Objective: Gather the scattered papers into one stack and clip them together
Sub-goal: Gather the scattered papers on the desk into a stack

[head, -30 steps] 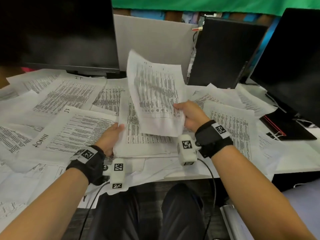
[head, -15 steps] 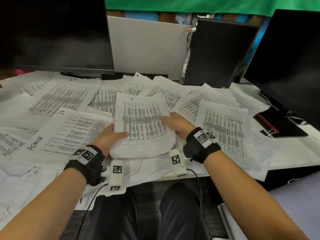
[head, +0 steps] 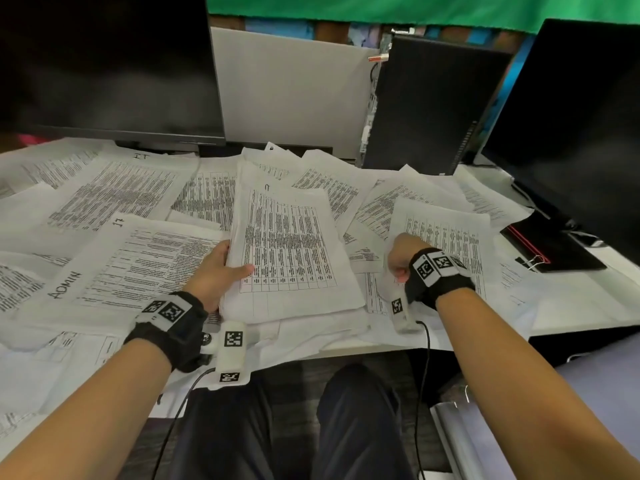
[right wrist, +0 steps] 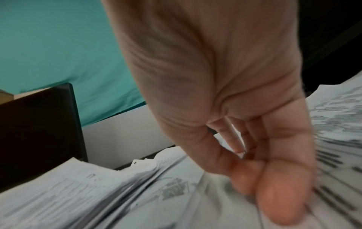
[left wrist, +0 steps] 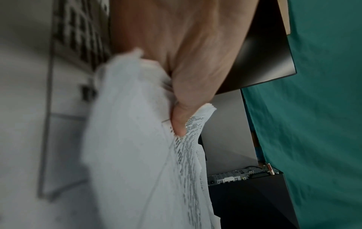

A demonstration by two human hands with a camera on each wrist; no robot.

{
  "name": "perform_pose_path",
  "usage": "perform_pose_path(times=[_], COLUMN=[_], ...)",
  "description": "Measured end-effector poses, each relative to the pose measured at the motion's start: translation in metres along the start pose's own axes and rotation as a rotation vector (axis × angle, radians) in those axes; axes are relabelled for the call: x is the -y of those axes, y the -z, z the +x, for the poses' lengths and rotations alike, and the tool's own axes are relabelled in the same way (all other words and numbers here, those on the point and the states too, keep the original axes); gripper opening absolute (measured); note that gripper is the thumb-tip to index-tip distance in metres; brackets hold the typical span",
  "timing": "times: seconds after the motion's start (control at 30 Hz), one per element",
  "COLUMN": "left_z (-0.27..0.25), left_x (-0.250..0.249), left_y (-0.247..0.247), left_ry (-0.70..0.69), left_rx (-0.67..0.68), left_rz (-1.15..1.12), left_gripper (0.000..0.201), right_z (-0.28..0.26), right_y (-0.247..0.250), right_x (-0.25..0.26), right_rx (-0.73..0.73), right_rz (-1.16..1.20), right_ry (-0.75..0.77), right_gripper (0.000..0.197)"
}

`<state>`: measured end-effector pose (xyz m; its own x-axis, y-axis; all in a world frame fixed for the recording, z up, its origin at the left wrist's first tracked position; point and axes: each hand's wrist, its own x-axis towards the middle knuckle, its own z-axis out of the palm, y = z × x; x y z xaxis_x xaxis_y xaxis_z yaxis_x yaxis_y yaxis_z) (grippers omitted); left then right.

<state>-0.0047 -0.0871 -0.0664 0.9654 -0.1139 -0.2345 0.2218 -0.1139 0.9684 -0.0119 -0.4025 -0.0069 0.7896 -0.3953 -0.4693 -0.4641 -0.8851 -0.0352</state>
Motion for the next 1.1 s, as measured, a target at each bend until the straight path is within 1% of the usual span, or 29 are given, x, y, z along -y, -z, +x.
perform_pose_path(times=[0.03, 0.07, 0.13, 0.17, 0.23, 0.27, 0.33, 0.4, 0.43, 0.47, 0.5, 0.53, 0.57, 0.6, 0.67, 0.77, 0.8, 0.87, 0.9, 0.93, 0.97, 1.0, 1.03, 1.07, 1.1], left_z=[-0.001, -0.001, -0.002, -0.002, -0.002, -0.001, -0.001, -0.002, -0.002, -0.001, -0.002, -0.003, -0.004, -0.004, -0.004, -0.002, 0.002, 0.006, 0.006, 0.005, 0.003, 0.000, -0.004, -0.005, -0.006], left_x=[0.000, 0.000, 0.001, 0.001, 0.000, 0.000, -0.001, -0.003, -0.002, -0.001, -0.002, -0.001, -0.003, -0.002, -0.004, -0.005, -0.002, 0.000, -0.001, -0.003, -0.005, -0.008, -0.012, -0.012, -0.014], left_y=[0.000, 0.000, 0.001, 0.001, 0.000, -0.001, -0.003, -0.003, -0.003, -0.002, -0.002, -0.001, -0.002, -0.002, -0.004, -0.004, -0.003, 0.002, 0.004, 0.006, 0.008, 0.007, 0.005, 0.004, 0.003], left_ry=[0.000, 0.002, 0.010, 0.013, 0.000, -0.007, -0.012, -0.012, -0.017, -0.024, -0.024, -0.025, -0.021, -0.026, -0.019, 0.013, 0.033, 0.081, 0.105, 0.132, 0.157, 0.150, 0.145, 0.137, 0.127], left_rx=[-0.004, -0.005, -0.005, -0.005, -0.004, -0.005, -0.015, -0.025, -0.030, -0.035, -0.044, -0.049, -0.045, -0.040, -0.052, -0.118, -0.098, -0.026, -0.026, -0.014, 0.006, 0.027, 0.055, 0.040, 0.019], left_rz=[0.006, 0.018, 0.039, 0.045, 0.053, 0.056, 0.042, 0.046, 0.064, 0.075, 0.084, 0.097, 0.114, 0.125, 0.134, 0.091, 0.012, -0.223, -0.302, -0.353, -0.346, -0.311, -0.235, -0.146, -0.075], left_gripper=[0.051, 0.049, 0.047, 0.047, 0.046, 0.043, 0.036, 0.033, 0.033, 0.033, 0.033, 0.033, 0.034, 0.036, 0.039, 0.044, 0.045, 0.059, 0.064, 0.065, 0.061, 0.052, 0.040, 0.032, 0.031], right_z=[0.001, 0.003, 0.003, 0.002, -0.001, 0.001, -0.001, 0.000, -0.004, -0.010, -0.017, -0.026, -0.036, -0.047, -0.063, -0.071, -0.069, -0.064, -0.063, -0.062, -0.062, -0.056, -0.050, -0.043, -0.035], right_y=[0.001, 0.000, -0.003, -0.003, -0.002, -0.001, 0.001, 0.005, 0.009, 0.012, 0.016, 0.019, 0.022, 0.024, 0.021, 0.003, -0.007, -0.023, -0.029, -0.032, -0.033, -0.031, -0.026, -0.021, -0.016], right_x=[0.001, 0.001, -0.001, -0.001, 0.001, 0.003, 0.010, 0.019, 0.027, 0.037, 0.050, 0.065, 0.082, 0.101, 0.138, 0.180, 0.188, 0.196, 0.196, 0.192, 0.184, 0.172, 0.158, 0.142, 0.125], right_rx=[-0.016, -0.036, -0.044, -0.038, -0.016, -0.008, 0.000, -0.093, -0.171, -0.261, -0.340, -0.389, -0.410, -0.403, -0.339, -0.197, -0.116, 0.038, 0.128, 0.206, 0.209, 0.178, 0.110, 0.038, -0.084], right_rz=[0.035, 0.096, 0.135, 0.142, 0.116, 0.098, 0.070, 0.119, 0.150, 0.211, 0.285, 0.332, 0.344, 0.324, 0.262, 0.324, 0.355, 0.423, 0.509, 0.624, 0.707, 0.772, 0.793, 0.815, 0.801], right_ry=[0.004, 0.011, 0.015, 0.017, 0.033, 0.024, 0.036, 0.096, 0.140, 0.195, 0.248, 0.319, 0.394, 0.469, 0.577, 0.653, 0.647, 0.636, 0.621, 0.598, 0.595, 0.573, 0.535, 0.483, 0.432], right_gripper=[0.014, 0.012, 0.050, 0.054, 0.030, 0.020, 0.011, 0.009, 0.005, 0.005, 0.019, 0.030, 0.035, 0.034, 0.030, 0.023, 0.022, 0.028, 0.031, 0.035, 0.039, 0.043, 0.046, 0.049, 0.052])
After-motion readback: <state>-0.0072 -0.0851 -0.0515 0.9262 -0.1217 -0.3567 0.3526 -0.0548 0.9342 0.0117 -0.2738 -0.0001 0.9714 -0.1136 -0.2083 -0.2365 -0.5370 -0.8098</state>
